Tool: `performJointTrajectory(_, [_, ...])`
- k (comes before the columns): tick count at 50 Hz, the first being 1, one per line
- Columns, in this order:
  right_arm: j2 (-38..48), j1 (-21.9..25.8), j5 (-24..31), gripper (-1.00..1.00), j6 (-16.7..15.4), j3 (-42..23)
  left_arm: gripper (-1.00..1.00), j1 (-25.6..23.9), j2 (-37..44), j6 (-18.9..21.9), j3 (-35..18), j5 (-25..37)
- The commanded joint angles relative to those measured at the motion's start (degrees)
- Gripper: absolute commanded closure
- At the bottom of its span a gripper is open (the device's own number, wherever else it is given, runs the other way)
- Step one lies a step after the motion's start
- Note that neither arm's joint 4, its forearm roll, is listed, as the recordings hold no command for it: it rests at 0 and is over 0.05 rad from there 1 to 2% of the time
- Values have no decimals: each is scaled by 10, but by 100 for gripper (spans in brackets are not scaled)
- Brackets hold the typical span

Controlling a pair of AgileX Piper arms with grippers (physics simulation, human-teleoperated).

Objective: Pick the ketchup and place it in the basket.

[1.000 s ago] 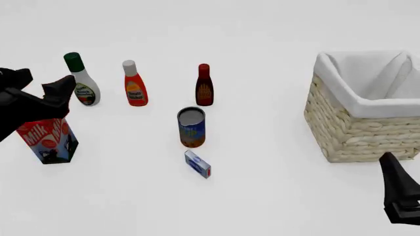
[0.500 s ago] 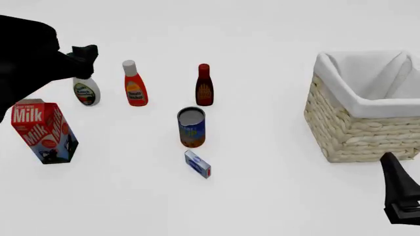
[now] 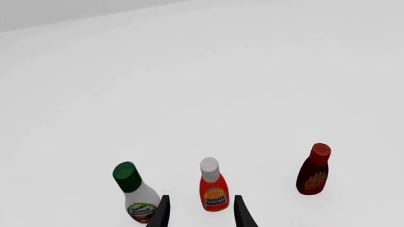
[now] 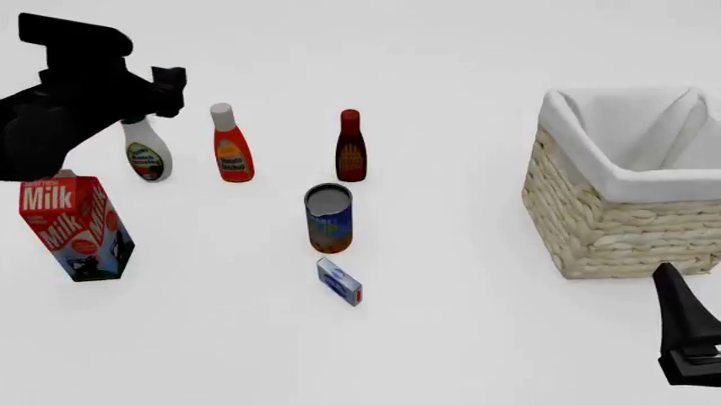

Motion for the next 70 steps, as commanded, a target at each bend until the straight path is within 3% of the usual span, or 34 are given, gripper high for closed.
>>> performJointTrajectory(1, [4, -1, 1, -100, -2, 0, -100, 4, 56, 5, -25, -26])
performJointTrajectory(70, [53, -3, -36, -100, 3, 0, -100, 4, 231, -10, -156, -53])
